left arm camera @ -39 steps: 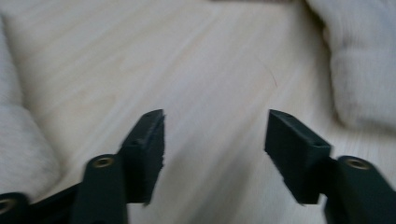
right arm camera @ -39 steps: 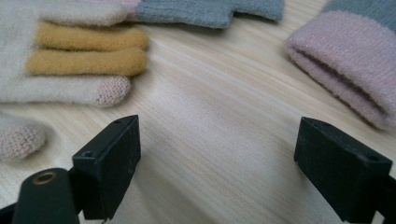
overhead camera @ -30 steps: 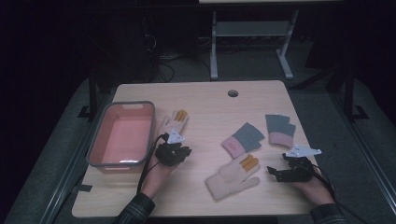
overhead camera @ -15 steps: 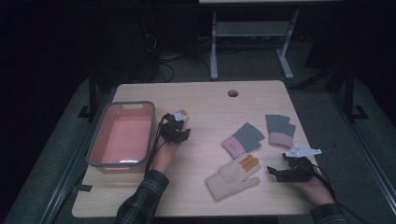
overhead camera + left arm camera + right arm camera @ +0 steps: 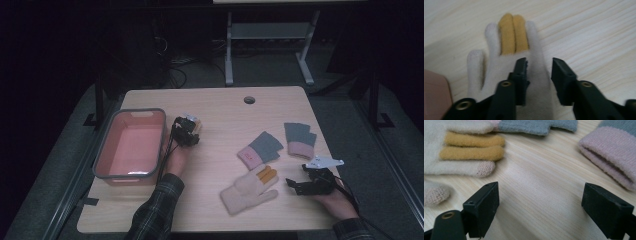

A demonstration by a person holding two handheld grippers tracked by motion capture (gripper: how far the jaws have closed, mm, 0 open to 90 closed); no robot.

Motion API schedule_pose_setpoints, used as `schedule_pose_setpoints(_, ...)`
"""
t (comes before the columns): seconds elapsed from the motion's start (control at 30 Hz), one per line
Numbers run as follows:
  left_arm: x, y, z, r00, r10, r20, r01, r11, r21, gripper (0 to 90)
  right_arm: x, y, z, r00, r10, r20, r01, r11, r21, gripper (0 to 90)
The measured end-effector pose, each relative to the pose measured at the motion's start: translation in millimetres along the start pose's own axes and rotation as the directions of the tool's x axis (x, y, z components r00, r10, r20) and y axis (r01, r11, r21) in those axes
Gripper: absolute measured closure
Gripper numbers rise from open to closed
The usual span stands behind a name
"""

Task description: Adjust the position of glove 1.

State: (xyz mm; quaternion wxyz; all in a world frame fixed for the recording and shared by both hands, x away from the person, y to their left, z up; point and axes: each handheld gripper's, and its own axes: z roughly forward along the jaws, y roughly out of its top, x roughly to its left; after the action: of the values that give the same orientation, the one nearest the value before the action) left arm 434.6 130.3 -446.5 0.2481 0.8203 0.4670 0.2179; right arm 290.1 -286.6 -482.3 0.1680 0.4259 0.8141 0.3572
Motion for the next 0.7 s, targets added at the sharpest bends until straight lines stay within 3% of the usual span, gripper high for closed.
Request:
schedule_pose_setpoints(0.07,-0.8,0.5,1.0,1.0,-0.004,0.0,0.004,1.0,0.004,85.4,0.0,0.0,0.0,1.0,0.0,0.0,0.0,1.0,0.0,14.1)
schedule_pose_setpoints(0.2,-0.9,1.1,-0.8,0.9996,0.002,0.03,-0.002,0.9999,0.012,87.7,0.0,0.0,0.0,1.0,0.0,0.0,0.0,1.0,0.0,14.1)
schedule_pose_setpoints(0.3,-2.3,1.5,-5.5,0.9968,-0.009,0.079,0.01,1.0,-0.001,88.0,0.0,0.0,0.0,1.0,0.0,0.0,0.0,1.0,0.0,14.1)
schedule_pose_setpoints(0.47,-17.3,4.8,-19.0,0.9866,0.03,0.161,-0.024,0.9988,-0.043,88.1,0.0,0.0,0.0,1.0,-0.001,0.0,0.001,1.0,0.0,14.1)
schedule_pose_setpoints(0.7,-48.1,2.2,-25.5,0.9634,0.082,0.255,-0.067,0.9955,-0.067,88.1,0.0,0.0,0.0,1.0,-0.001,0.0,0.001,1.0,0.0,14.1)
